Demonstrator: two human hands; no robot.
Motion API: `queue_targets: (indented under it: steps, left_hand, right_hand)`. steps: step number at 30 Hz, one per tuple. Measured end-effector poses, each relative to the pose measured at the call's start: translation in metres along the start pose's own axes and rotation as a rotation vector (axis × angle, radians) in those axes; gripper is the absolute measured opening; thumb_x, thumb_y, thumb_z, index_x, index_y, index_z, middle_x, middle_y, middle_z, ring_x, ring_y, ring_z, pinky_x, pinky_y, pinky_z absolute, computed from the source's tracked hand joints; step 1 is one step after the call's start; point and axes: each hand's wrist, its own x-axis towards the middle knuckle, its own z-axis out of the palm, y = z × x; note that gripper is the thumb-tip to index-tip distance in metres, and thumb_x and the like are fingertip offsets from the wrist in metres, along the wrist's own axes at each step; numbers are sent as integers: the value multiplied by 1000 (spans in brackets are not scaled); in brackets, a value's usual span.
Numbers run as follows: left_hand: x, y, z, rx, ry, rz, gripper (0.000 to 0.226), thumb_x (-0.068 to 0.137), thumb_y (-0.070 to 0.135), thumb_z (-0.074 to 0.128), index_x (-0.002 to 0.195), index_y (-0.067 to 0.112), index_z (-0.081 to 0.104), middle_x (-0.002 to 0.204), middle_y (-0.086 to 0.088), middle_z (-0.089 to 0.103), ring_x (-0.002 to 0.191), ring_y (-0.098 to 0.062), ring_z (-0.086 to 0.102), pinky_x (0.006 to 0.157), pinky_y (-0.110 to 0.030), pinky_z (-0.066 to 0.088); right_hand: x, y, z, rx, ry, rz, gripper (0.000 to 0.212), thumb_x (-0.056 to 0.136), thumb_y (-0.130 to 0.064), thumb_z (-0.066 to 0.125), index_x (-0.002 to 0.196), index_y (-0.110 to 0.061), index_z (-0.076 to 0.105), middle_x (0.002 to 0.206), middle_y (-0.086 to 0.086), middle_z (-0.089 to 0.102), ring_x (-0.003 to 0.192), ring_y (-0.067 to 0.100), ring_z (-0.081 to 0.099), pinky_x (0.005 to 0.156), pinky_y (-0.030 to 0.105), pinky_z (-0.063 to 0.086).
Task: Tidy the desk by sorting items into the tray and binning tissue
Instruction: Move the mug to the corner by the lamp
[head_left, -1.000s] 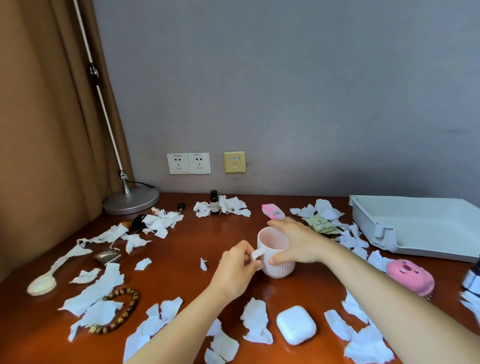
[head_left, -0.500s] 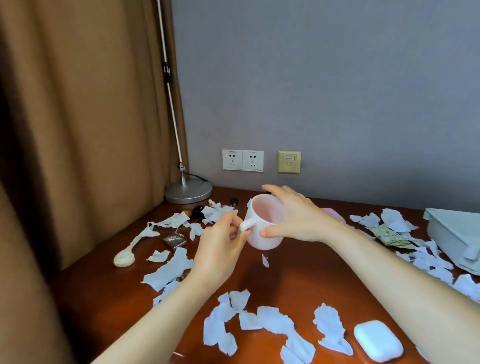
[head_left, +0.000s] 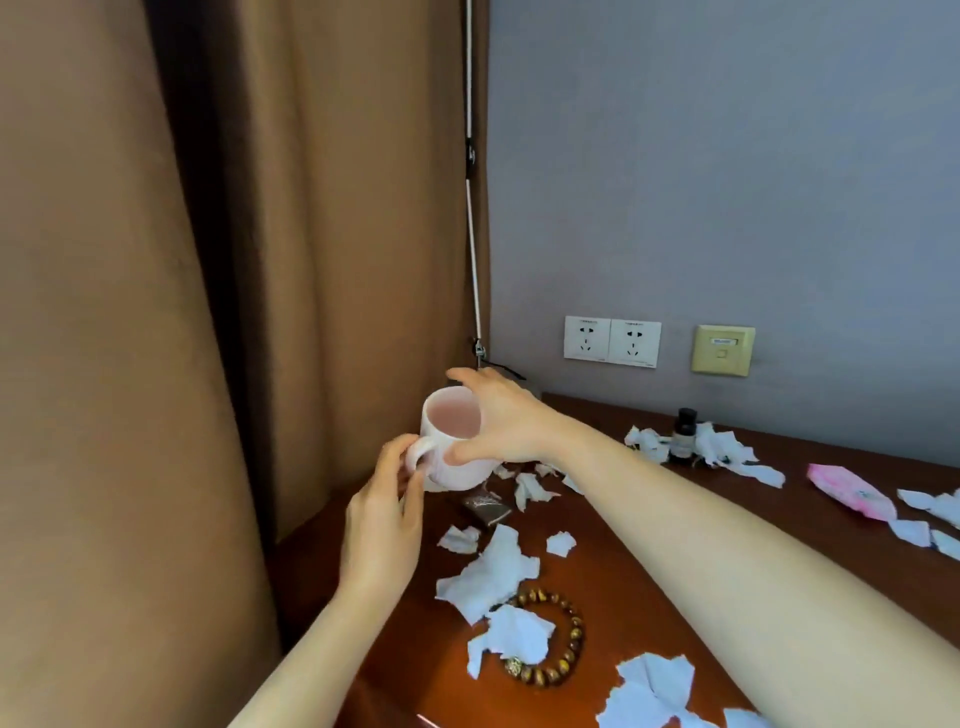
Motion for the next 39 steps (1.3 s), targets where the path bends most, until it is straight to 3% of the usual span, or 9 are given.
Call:
queue_targets:
  steps: [3,6,9,14,20,29,39]
  left_hand:
    - [8,-24,0,-11,-35,-51,55,93,20,54,143,30,32,140,16,43,129,-4,40,102,-23,33]
    - [13,-41,-1,-16,-60,-60,66,94,22,52,149,29,16,143,23,20,134,3,18,108,-20,19]
    - [17,-60,1,-13,-82,-97,69,96,23,48,150,29,6,152,18,12,136,2,9,111,-23,15]
    - [28,-75,7,-1,-115,-185,71,96,27,46,151,25,1,160,5,6,147,-13,10,116,-29,16]
    - [34,-86,12,114,-247,-182,73,96,39,39,151,23,-5,160,2,-10,148,-14,-1,117,-29,9]
    - [38,-85,21,238,-408,-217,76,95,53,31,148,29,-19,157,2,-24,148,-18,-4,118,-35,11]
    - [46,-85,30,352,-400,-200,77,94,55,31,149,29,-17,159,0,-18,148,-24,9,117,-37,18]
  right_hand:
    - [35,-6,18,15,-17,11,98,70,-36,77,149,-24,20,147,5,30,133,28,36,104,42,40]
    - [64,-9,36,19,-29,1,99,68,-34,77,148,-20,21,144,8,32,131,31,38,104,44,41]
    - [87,-10,52,1,-50,-8,99,68,-32,79,148,-16,22,142,10,34,128,32,41,102,42,42]
    - [113,-7,72,-41,-87,-8,94,71,-33,78,146,-13,27,139,11,36,126,32,42,100,38,37]
    - [128,0,80,-87,-134,11,81,71,-29,78,140,-11,38,135,12,40,124,30,43,101,43,41]
    - [139,19,81,-22,-240,80,85,77,-28,73,147,-15,28,148,7,33,134,24,36,103,36,41]
    - [142,34,83,42,-292,112,89,81,-30,71,151,-21,16,159,-2,14,145,19,19,115,35,27]
